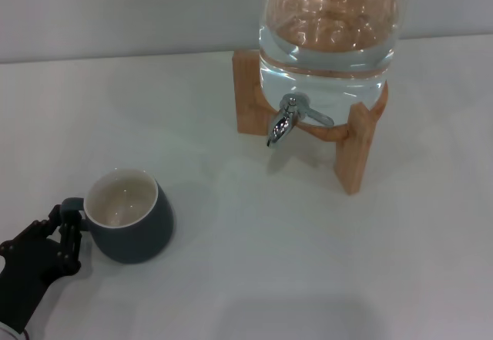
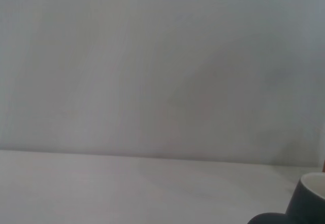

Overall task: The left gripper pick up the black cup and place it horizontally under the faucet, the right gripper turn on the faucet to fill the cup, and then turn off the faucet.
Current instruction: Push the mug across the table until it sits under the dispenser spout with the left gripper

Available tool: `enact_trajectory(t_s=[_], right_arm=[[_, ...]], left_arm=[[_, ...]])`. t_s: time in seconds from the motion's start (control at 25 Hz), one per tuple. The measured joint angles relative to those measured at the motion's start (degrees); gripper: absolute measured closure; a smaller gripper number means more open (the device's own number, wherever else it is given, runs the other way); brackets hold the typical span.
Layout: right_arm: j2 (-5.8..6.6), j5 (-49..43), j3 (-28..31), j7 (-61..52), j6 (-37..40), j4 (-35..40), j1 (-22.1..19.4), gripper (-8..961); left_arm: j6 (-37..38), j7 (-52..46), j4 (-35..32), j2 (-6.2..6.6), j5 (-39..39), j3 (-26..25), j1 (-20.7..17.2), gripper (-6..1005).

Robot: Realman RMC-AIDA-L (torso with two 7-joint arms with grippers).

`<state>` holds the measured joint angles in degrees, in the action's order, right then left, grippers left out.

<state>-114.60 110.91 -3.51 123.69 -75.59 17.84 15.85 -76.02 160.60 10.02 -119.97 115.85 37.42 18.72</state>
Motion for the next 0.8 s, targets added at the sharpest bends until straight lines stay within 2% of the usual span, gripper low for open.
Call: enact_trajectory(t_s=[0.8], right_arm=[[-0.01,0.0,0.0,0.3,0.2,0.2,0.3,112]], left_arm=[[0.1,0.1,0.0,0.00,-1.6,-0.3,0.5,864]])
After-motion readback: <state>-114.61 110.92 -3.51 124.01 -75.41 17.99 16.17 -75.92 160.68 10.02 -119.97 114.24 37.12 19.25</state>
